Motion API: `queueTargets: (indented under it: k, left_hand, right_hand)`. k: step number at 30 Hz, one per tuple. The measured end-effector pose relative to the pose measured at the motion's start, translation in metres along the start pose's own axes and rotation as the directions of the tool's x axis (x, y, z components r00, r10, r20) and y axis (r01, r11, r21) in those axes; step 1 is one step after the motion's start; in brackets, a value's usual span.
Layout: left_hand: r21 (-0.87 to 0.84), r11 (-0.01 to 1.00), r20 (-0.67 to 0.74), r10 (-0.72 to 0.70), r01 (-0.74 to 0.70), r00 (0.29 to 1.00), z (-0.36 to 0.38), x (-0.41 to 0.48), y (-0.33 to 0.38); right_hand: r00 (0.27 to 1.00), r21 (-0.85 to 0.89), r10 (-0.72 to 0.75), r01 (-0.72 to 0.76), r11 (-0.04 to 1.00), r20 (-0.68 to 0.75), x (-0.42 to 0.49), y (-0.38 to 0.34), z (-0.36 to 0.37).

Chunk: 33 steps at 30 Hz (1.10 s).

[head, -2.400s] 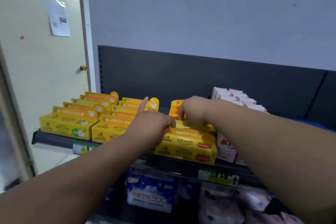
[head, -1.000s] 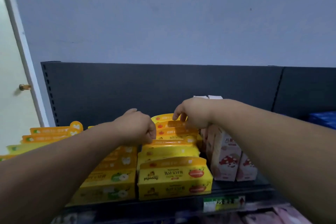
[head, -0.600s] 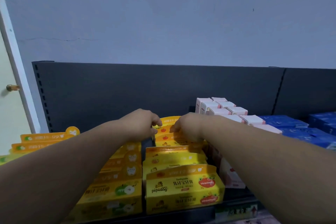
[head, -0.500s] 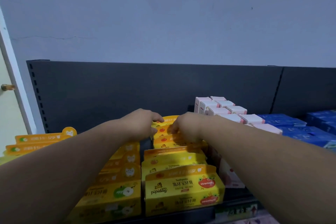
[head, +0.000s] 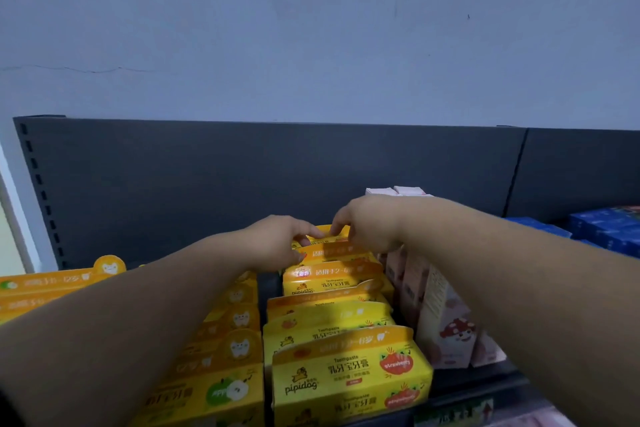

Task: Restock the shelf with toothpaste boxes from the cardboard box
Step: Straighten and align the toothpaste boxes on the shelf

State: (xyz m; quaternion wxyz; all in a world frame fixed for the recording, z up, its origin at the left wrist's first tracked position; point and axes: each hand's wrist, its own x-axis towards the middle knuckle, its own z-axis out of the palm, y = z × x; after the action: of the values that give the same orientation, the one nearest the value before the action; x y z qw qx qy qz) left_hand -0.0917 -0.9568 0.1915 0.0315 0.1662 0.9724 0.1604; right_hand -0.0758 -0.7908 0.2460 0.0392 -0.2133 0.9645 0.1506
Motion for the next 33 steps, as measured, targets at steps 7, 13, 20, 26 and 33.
queueTargets:
  k: [7, 13, 20, 26, 33]
  left_hand:
    - [0.028, 0.999, 0.023, 0.016, -0.017, 1.0, -0.003, 0.009, -0.006]
    - [0.003, 1.0, 0.089, 0.015, -0.015, 0.996, -0.01, 0.011, -0.019]
    - [-0.014, 1.0, 0.206, 0.01, -0.007, 0.978, -0.023, 0.007, -0.031]
    - [-0.06, 0.998, -0.087, 0.003, -0.008, 0.996, -0.024, 0.025, -0.03]
    - [0.064, 0.997, -0.001, -0.035, 0.035, 0.999, -0.008, 0.054, -0.027]
  right_hand:
    - [0.999, -0.001, 0.01, -0.01, 1.0, 0.053, 0.004, 0.002, -0.003]
    - [0.993, 0.092, -0.023, 0.012, 0.996, 0.115, 0.013, 0.003, -0.009]
    - [0.976, 0.257, -0.054, -0.002, 0.967, 0.209, 0.026, 0.004, -0.014]
    - [0.971, 0.266, -0.045, -0.02, 0.964, 0.236, 0.037, 0.004, -0.014]
    - [0.962, 0.175, -0.025, -0.024, 0.984, 0.272, 0.045, 0.006, -0.011]
